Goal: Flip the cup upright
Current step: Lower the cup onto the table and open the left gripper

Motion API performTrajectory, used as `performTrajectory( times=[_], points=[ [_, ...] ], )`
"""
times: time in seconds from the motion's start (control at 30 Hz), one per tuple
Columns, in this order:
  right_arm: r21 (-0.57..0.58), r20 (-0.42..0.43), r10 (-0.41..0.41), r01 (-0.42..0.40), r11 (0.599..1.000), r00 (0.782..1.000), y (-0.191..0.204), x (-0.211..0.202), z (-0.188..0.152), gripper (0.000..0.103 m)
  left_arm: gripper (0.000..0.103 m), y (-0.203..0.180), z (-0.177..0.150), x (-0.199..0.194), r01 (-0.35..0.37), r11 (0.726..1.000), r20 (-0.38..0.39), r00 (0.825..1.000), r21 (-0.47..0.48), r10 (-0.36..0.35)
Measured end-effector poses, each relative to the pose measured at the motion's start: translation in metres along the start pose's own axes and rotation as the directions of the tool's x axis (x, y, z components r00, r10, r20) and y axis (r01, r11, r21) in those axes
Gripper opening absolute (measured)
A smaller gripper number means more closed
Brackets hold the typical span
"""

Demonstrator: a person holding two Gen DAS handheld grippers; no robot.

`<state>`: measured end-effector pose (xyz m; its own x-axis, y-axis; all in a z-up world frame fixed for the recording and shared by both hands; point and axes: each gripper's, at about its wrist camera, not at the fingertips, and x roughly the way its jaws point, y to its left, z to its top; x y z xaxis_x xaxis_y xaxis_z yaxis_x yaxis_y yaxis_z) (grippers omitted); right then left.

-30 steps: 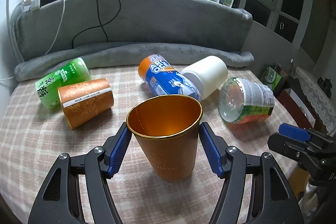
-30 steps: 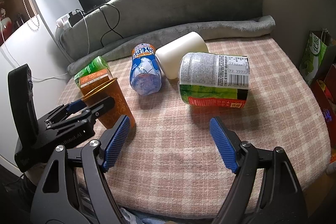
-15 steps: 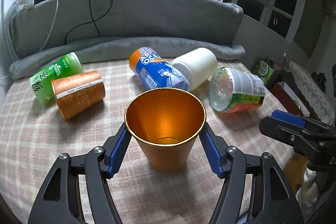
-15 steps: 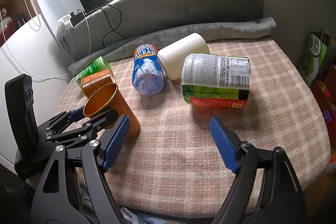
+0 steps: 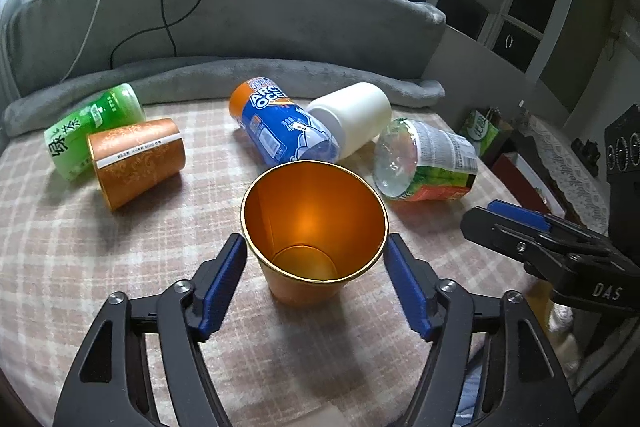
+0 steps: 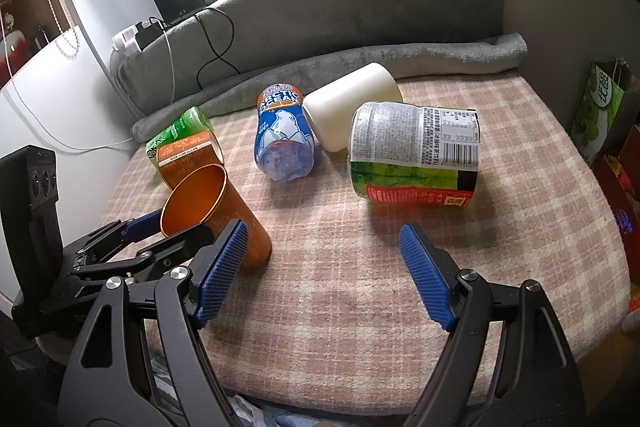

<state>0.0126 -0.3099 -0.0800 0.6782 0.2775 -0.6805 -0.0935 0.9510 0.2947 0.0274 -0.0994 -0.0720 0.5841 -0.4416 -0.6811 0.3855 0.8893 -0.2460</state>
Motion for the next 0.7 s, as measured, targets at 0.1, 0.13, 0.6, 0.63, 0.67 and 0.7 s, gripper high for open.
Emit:
performTrajectory(
  times=[0.1, 0.13, 0.6, 0.63, 0.67, 0.7],
  points=[
    [-0.004, 0.002, 0.0, 0.0, 1.0, 1.0, 0.002, 0.0, 0.001, 0.081, 0.073, 0.002, 0.0, -0.005, 0.008, 1.0, 0.002, 1.0, -0.007, -0.008],
    [-0.005, 0.003, 0.0, 0.0, 1.0, 1.0, 0.003, 0.001, 0.002, 0.081, 0.073, 0.003, 0.0, -0.007, 0.011, 1.0, 0.002, 1.0, -0.009, -0.011],
    [-0.031, 0.054, -0.032, 0.034, 0.999, 0.998, 0.01, -0.002, 0.006, 0.085, 0.075, 0.025, -0.006, -0.04, -0.024, 0.999, 0.057, 0.998, -0.043, 0.027],
    [-0.035, 0.062, -0.037, 0.039, 0.999, 0.997, 0.011, -0.002, 0.006, 0.086, 0.075, 0.027, -0.006, -0.044, -0.03, 0.998, 0.066, 0.997, -0.046, 0.033],
    [-0.039, 0.071, -0.043, 0.046, 0.998, 0.997, 0.012, -0.003, 0.007, 0.085, 0.075, 0.03, -0.006, -0.048, -0.04, 0.998, 0.076, 0.996, -0.051, 0.044],
    [-0.041, 0.077, -0.047, 0.05, 0.998, 0.996, 0.013, -0.004, 0.008, 0.085, 0.075, 0.032, -0.006, -0.051, -0.051, 0.997, 0.086, 0.995, -0.055, 0.056]
  ],
)
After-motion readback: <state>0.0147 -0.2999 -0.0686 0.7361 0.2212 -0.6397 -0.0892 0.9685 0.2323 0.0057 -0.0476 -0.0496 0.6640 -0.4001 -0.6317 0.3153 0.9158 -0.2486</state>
